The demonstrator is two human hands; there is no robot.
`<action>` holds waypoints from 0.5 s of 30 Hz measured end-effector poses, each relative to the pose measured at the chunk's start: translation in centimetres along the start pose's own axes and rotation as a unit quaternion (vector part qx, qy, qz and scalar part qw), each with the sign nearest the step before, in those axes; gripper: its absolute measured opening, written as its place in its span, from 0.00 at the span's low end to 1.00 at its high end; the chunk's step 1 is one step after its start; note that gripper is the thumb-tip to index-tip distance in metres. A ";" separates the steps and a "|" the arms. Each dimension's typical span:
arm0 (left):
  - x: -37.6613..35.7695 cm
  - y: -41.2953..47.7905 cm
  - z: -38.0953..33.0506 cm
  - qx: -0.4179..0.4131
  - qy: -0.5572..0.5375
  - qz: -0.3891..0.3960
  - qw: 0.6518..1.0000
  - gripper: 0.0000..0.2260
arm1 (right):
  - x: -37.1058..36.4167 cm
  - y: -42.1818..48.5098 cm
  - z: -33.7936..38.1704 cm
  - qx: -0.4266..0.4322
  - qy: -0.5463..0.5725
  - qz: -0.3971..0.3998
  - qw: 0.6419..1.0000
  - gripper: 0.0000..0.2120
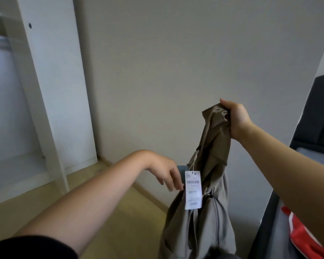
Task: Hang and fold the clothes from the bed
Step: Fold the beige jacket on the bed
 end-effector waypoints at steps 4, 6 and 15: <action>2.1 -0.2 0.8 -0.030 -0.265 -0.243 0.932 0.10 | 0.1 -0.4 0.2 0.009 -0.041 0.023 0.999 0.20; 2.8 0.3 1.4 -0.032 -0.275 -0.364 0.889 0.10 | 0.0 -0.5 0.3 0.017 -0.048 0.023 0.998 0.15; -1.8 5.1 0.5 -0.051 -0.401 -0.183 0.896 0.05 | -0.2 -0.4 0.2 0.007 0.023 -0.023 0.999 0.15</action>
Point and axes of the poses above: each hand's wrist, its own y-axis towards the middle knuckle, its own x-axis out of the back of the hand, z = x × y, the point moved 4 cm from there along y, towards the middle knuckle, and after that the axes turned 1 degree about -x, right-handed, at the moved point
